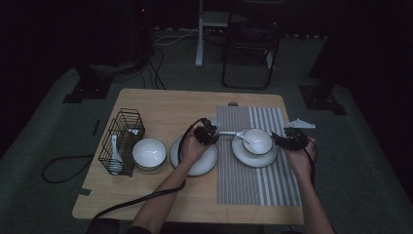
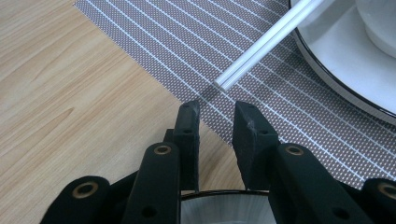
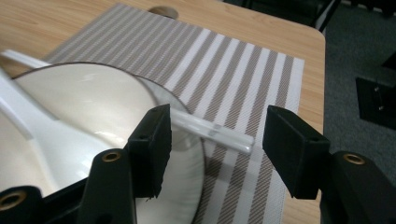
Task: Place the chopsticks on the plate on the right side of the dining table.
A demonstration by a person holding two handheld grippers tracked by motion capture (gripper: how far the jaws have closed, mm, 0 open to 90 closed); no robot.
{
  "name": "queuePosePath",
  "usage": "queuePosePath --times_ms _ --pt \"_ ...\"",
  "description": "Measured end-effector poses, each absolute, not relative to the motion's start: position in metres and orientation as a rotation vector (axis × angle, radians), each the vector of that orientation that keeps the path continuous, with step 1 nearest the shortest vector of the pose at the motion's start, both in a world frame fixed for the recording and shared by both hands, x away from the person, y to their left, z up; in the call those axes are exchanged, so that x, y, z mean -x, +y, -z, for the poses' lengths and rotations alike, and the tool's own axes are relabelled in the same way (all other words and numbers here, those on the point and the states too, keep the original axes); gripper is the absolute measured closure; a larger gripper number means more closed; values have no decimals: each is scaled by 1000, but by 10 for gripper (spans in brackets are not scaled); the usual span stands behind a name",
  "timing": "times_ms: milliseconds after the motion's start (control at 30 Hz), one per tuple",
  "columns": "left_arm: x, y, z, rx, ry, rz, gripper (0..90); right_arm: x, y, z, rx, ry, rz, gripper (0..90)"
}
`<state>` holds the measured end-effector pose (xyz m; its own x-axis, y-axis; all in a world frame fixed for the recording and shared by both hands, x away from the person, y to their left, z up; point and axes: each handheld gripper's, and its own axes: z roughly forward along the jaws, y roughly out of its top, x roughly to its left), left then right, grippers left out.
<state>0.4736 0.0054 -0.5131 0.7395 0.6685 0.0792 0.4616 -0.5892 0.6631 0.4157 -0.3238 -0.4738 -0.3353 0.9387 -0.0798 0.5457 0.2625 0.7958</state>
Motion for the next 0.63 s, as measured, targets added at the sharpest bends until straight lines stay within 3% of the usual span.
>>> queuePosePath --times_ms 633 --pt "-473 7 513 -2298 849 -433 720 -370 -301 468 -1240 1991 -1029 417"
